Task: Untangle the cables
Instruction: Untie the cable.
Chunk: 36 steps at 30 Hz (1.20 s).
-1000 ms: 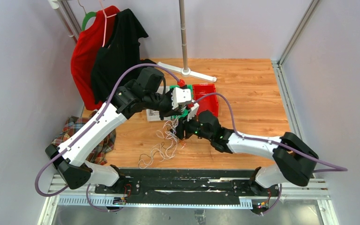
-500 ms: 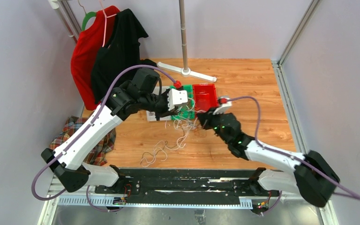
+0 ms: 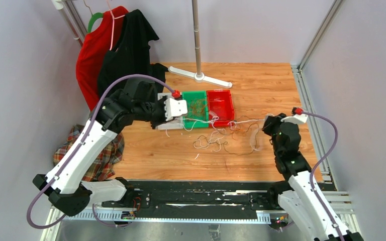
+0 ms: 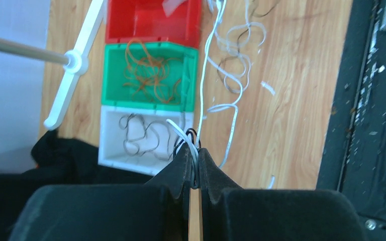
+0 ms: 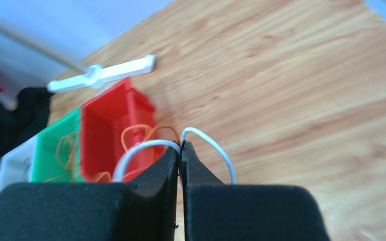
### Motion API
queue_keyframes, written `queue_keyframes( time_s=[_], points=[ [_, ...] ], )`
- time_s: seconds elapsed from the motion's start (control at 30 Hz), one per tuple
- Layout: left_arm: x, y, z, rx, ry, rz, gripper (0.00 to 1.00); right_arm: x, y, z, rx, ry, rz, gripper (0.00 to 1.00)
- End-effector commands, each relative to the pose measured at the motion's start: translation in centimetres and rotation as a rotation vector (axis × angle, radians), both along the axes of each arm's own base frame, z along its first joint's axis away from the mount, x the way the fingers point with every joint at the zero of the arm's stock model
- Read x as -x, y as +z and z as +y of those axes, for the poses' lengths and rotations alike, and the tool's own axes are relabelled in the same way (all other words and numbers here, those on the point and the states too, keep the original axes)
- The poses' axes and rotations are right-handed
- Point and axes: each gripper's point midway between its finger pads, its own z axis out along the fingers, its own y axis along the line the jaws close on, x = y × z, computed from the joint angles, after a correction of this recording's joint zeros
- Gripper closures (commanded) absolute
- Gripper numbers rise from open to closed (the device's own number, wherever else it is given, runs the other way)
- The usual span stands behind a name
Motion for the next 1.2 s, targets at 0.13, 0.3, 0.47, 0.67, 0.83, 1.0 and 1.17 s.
queue_keyframes(
  time_s=[0.13, 0.3, 0.47, 0.67, 0.83, 1.0, 1.17],
  points=[
    [-0.4, -1.3, 7.5, -0.229, 0.101, -0.125, 0.99, 1.2, 0.8, -8.0, -0.033, -0.277, 0.107, 0.99],
    [-1.3, -1.7, 11.1, -0.317, 0.179, -0.158, 0.99, 1.1, 2.5, -10.2, -0.025, -0.34, 0.105, 0.99],
    [-0.5, -3.3, 11.0, -0.279, 0.155, -0.096, 0.99, -1.2, 4.1, -6.1, -0.068, -0.09, 0.066, 0.99],
    [2.6, -7.0, 6.6, -0.095, 0.036, 0.193, 0.99, -1.6, 5.6, -0.3, -0.115, 0.193, 0.047, 0.99],
    [2.0, -4.9, 5.4, -0.038, 0.017, 0.18, 1.0, -0.8, 4.0, 2.1, -0.03, 0.286, 0.127, 0.99],
    [2.0, -1.8, 4.6, 0.028, -0.012, 0.118, 1.0, 1.2, -1.7, 6.7, 0.119, 0.432, 0.274, 0.95],
    [2.5, 0.1, 4.0, 0.078, -0.039, 0.093, 1.0, 2.7, -3.5, 8.4, 0.308, 0.502, 0.359, 0.64]
  ],
)
